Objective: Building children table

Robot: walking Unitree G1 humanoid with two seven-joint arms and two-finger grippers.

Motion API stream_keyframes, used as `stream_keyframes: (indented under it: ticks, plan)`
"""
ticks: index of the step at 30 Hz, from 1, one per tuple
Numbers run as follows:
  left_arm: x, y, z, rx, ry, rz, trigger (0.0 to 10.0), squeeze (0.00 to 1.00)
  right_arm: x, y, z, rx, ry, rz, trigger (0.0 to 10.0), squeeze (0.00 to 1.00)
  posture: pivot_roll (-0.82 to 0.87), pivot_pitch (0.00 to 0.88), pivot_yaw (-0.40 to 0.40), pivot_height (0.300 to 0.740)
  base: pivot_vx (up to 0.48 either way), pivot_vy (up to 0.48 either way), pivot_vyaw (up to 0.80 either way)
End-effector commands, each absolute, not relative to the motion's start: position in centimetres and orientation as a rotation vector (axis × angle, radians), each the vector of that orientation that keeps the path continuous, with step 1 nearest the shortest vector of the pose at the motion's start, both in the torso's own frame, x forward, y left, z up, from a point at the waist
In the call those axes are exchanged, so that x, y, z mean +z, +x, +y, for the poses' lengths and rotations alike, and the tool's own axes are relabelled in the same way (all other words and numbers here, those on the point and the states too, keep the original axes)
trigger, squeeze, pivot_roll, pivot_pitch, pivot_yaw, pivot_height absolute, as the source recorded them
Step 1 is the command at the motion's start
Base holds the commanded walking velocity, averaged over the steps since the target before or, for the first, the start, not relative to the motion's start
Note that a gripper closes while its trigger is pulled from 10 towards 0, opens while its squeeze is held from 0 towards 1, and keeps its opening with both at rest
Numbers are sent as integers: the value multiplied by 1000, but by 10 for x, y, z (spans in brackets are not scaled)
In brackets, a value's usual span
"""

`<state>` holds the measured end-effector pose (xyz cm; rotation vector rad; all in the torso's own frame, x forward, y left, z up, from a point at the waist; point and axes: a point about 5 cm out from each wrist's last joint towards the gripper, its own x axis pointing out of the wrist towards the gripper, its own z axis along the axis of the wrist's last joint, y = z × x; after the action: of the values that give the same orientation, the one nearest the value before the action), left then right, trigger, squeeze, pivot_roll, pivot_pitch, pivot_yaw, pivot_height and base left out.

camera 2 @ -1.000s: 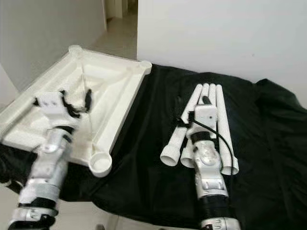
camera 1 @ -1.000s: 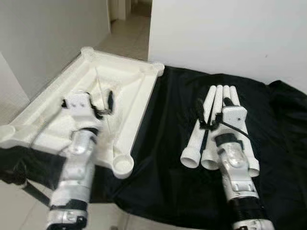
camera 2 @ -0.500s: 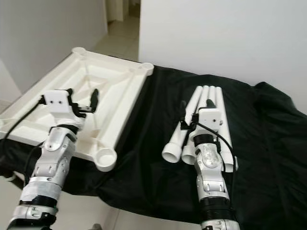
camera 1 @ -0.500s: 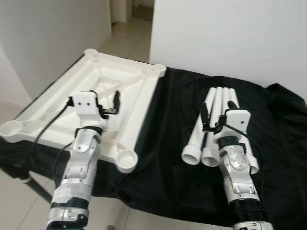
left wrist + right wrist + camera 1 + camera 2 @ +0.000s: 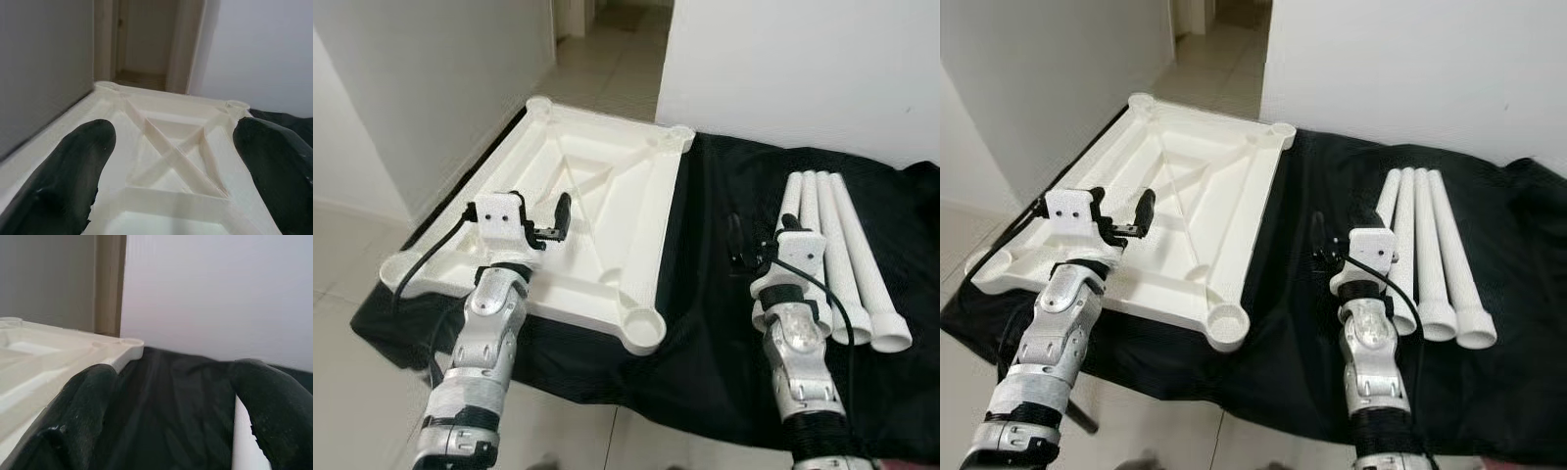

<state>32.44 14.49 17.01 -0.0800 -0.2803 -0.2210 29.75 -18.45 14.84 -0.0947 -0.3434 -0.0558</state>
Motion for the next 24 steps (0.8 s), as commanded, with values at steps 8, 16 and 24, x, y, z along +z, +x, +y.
stream_keyframes:
  ticks: [8,16,24]
  plan:
    - [167,325,145,-230,-41,-259,10000,0,147,298,-178,-47,-78,-333,10000,0,16,0,-57,740,0,0,-475]
    - [166,326,139,-262,-32,-252,10000,0,147,298,-181,-53,-88,-332,10000,0,1,0,-56,740,0,0,-800]
    - [167,327,134,-286,-23,-260,10000,0,151,299,-181,-54,-97,-348,10000,0,-24,0,-58,740,0,0,0]
